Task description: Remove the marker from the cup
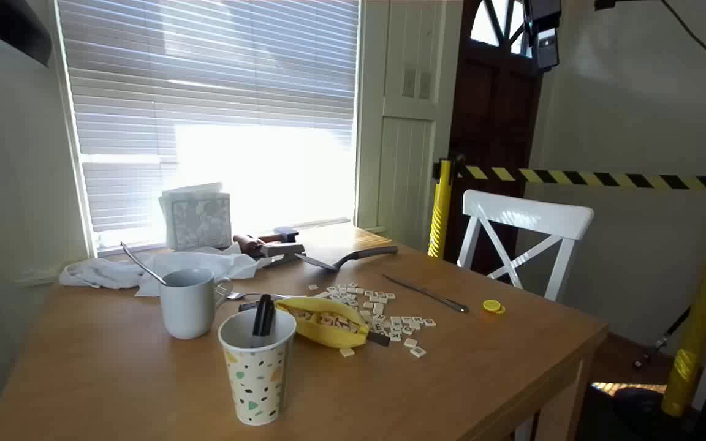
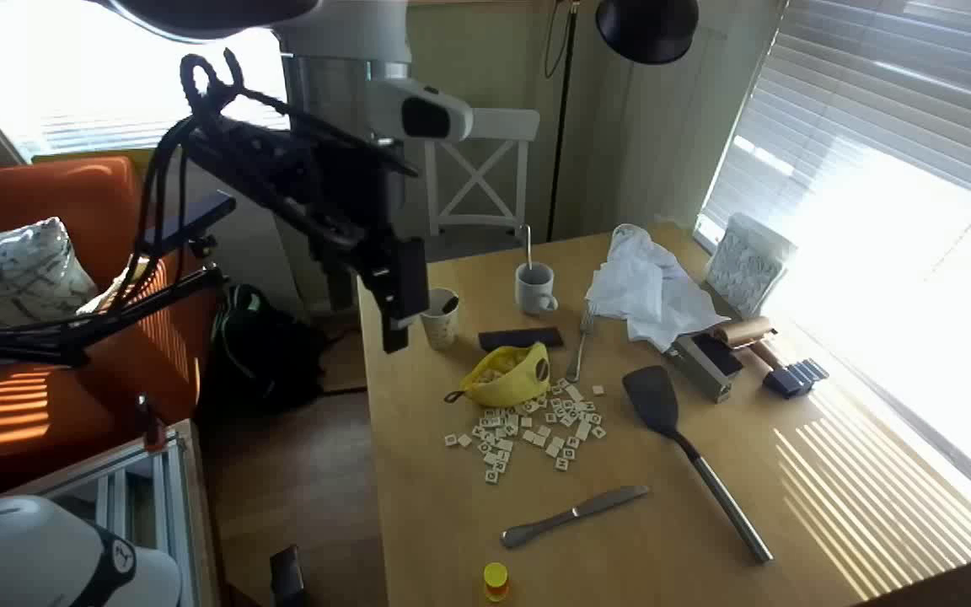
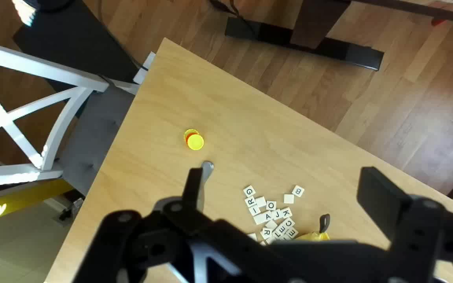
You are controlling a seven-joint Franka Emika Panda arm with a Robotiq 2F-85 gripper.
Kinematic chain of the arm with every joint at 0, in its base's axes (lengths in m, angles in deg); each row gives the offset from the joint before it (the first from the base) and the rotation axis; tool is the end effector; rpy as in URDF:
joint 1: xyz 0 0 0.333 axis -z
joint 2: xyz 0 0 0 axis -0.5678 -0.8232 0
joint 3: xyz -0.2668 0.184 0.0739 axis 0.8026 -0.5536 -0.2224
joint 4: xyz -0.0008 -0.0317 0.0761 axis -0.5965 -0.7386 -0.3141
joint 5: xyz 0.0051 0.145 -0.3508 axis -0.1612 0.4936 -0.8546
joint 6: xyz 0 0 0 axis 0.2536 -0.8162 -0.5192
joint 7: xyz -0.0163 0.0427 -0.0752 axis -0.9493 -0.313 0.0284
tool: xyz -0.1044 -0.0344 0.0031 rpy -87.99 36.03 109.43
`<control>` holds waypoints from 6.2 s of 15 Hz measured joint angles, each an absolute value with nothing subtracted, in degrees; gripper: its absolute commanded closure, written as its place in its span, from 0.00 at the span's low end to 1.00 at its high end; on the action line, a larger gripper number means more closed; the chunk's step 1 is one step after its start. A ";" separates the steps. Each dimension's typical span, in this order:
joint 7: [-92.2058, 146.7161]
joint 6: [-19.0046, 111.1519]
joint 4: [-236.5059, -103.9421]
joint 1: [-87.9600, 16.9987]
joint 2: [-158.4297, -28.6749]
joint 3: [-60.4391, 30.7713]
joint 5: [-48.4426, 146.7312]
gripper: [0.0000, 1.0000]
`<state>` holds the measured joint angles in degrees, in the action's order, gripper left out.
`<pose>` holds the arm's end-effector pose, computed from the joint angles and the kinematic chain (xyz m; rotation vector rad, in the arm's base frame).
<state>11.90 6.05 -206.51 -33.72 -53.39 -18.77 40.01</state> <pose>0.3876 -0.0277 0.5322 2.9228 0.3054 -0.2984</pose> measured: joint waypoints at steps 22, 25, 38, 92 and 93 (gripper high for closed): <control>-15.88 43.34 -207.56 -41.91 -74.42 -18.69 73.31 0.00; -23.90 43.58 -205.77 -41.90 -78.61 -20.51 75.57 0.00; -34.02 45.65 -202.33 -40.76 -83.93 -22.36 77.92 0.00; -80.39 32.93 -175.75 -33.52 -114.34 -31.58 79.58 0.56; -80.39 32.93 -175.75 -33.59 -114.36 -31.58 79.06 0.62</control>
